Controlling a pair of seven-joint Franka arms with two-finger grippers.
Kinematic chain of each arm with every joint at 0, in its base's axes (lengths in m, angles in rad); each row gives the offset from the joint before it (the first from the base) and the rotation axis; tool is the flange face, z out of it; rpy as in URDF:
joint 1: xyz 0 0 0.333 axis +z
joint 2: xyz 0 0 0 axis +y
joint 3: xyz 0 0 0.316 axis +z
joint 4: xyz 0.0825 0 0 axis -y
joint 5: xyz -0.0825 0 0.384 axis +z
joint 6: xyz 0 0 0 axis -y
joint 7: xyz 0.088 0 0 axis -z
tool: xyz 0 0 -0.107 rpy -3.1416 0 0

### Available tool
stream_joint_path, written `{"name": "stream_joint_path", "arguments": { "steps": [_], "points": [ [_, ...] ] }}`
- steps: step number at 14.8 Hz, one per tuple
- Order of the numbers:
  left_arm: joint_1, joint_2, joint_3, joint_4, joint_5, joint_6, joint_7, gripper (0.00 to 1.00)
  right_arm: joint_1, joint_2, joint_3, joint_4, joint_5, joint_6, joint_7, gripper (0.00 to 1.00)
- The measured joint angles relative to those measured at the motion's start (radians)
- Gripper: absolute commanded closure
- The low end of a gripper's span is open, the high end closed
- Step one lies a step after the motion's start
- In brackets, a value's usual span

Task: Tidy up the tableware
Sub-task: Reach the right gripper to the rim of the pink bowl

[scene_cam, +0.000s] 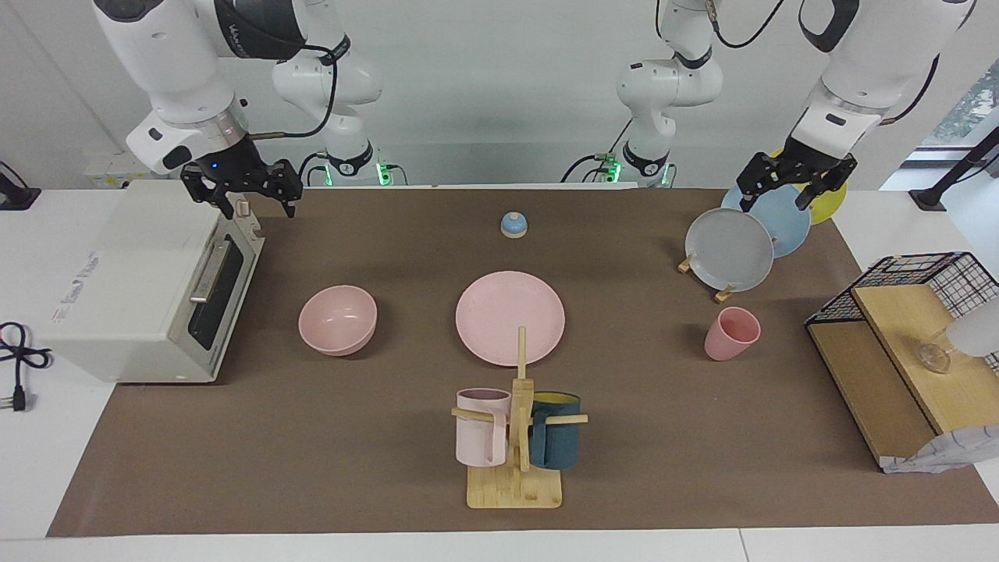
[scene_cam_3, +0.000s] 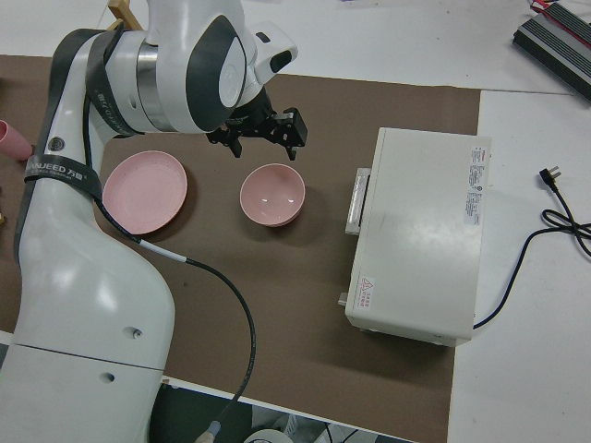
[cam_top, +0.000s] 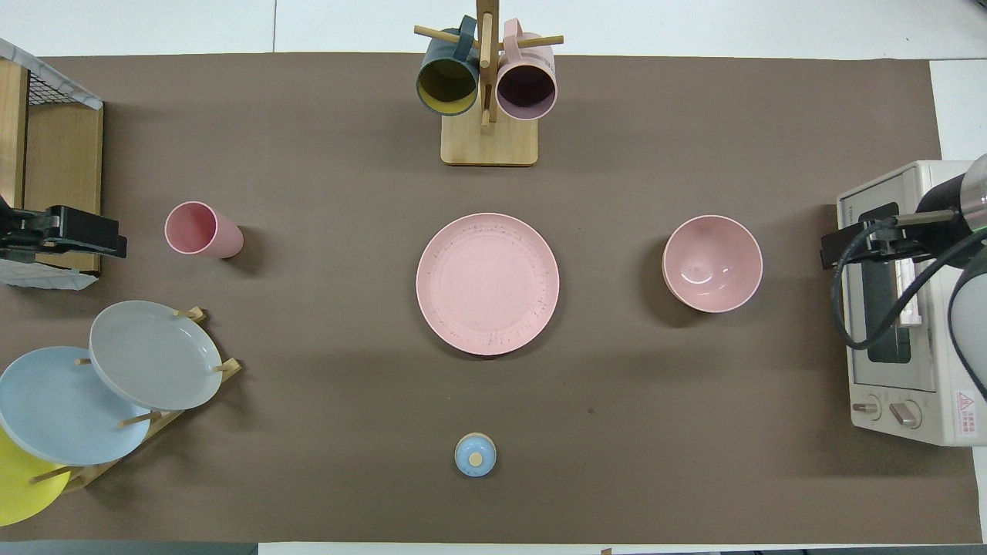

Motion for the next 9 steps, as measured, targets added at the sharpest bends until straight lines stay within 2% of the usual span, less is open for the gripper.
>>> {"name": "stream_joint_path", "arguments": {
  "steps": [2, 5, 7, 9],
  "points": [
    [0.0, 0.0, 0.0, 0.0, 0.0, 0.0, 0.0, 0.0, 0.052, 0.019, 0.002, -0.034, 0.012, 0.064, 0.016, 0.0],
    [0.0, 0.0, 0.0, 0.0, 0.0, 0.0, 0.0, 0.0, 0.166, 0.128, 0.007, -0.087, 0.013, 0.246, 0.128, 0.0],
    [0.0, 0.0, 0.0, 0.0, 0.0, 0.0, 0.0, 0.0, 0.226, 0.197, 0.007, -0.163, 0.012, 0.409, 0.177, 0.0],
    [0.0, 0.0, 0.0, 0.0, 0.0, 0.0, 0.0, 0.0, 0.247, 0.216, 0.007, -0.232, 0.012, 0.487, 0.19, 0.0]
  ]
}}
